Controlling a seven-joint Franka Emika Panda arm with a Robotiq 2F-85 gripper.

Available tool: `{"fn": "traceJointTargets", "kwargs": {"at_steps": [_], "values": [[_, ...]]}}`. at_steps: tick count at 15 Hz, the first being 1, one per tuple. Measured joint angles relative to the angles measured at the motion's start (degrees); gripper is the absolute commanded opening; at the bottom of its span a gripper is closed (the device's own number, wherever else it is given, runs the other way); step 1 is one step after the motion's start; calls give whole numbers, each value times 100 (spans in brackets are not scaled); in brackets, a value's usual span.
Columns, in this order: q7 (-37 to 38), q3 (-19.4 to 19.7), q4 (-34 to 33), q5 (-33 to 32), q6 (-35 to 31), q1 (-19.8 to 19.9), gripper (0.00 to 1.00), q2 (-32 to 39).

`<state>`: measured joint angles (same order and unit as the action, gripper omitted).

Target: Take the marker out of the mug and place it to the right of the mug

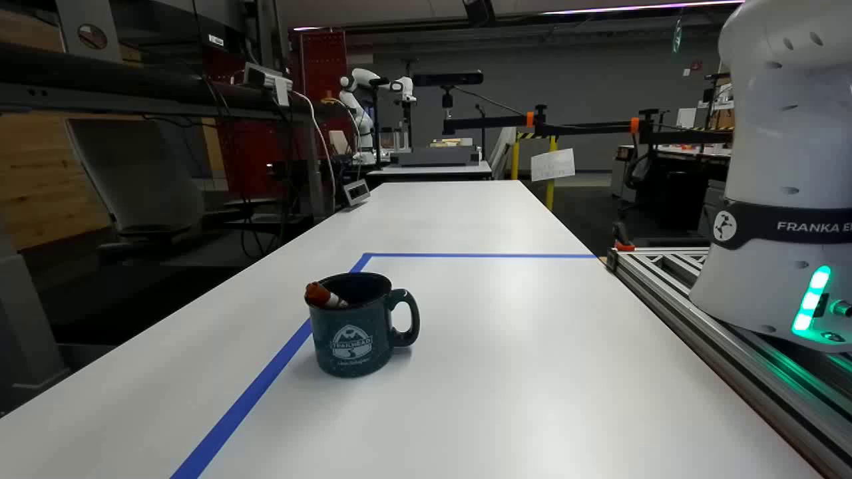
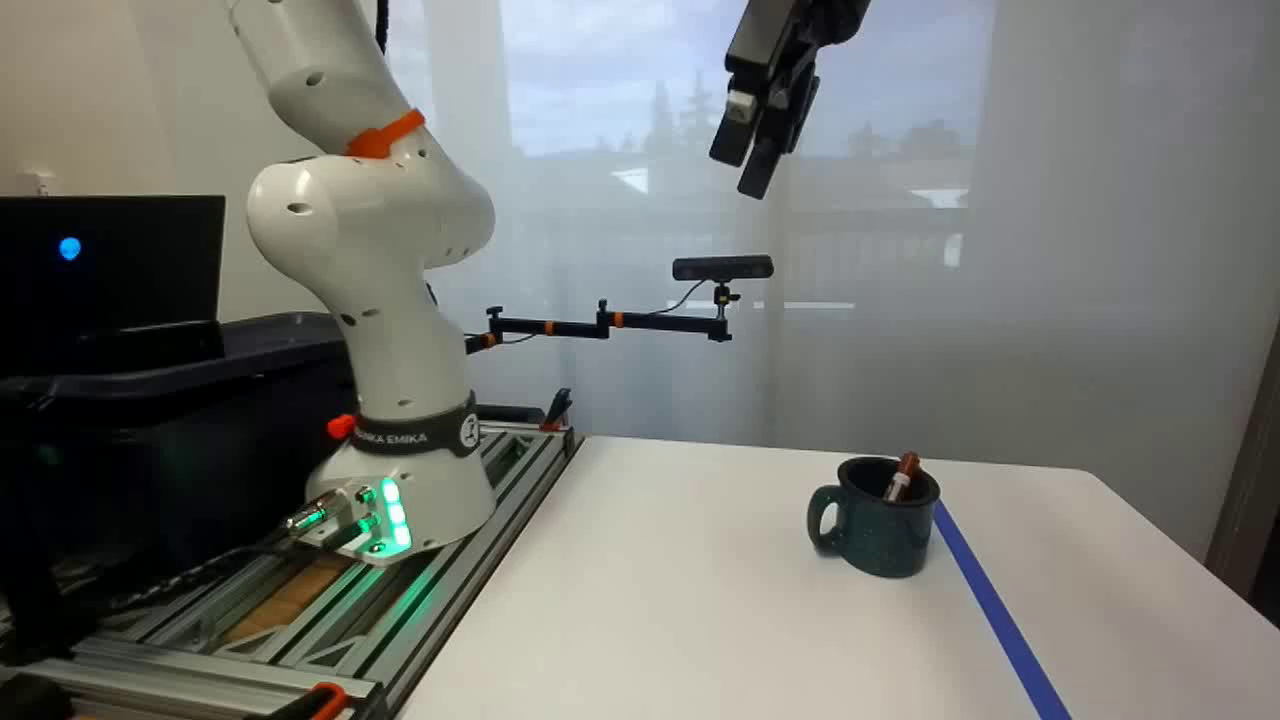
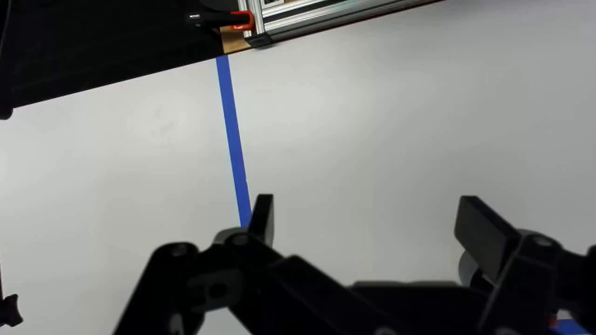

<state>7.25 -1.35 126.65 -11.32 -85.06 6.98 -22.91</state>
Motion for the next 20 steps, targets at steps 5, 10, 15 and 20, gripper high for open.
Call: {"fn": "traceJointTargets", "kwargs": {"at_steps": [5, 10, 15, 20], "values": [[0, 0, -1, 0, -2, 0, 100, 3], [-417, 167, 11, 174, -209, -119, 100, 83], [-1522, 550, 124, 779, -1969, -302, 100, 696], [-2674, 504, 292, 1551, -3122, -684, 100, 1322]]}}
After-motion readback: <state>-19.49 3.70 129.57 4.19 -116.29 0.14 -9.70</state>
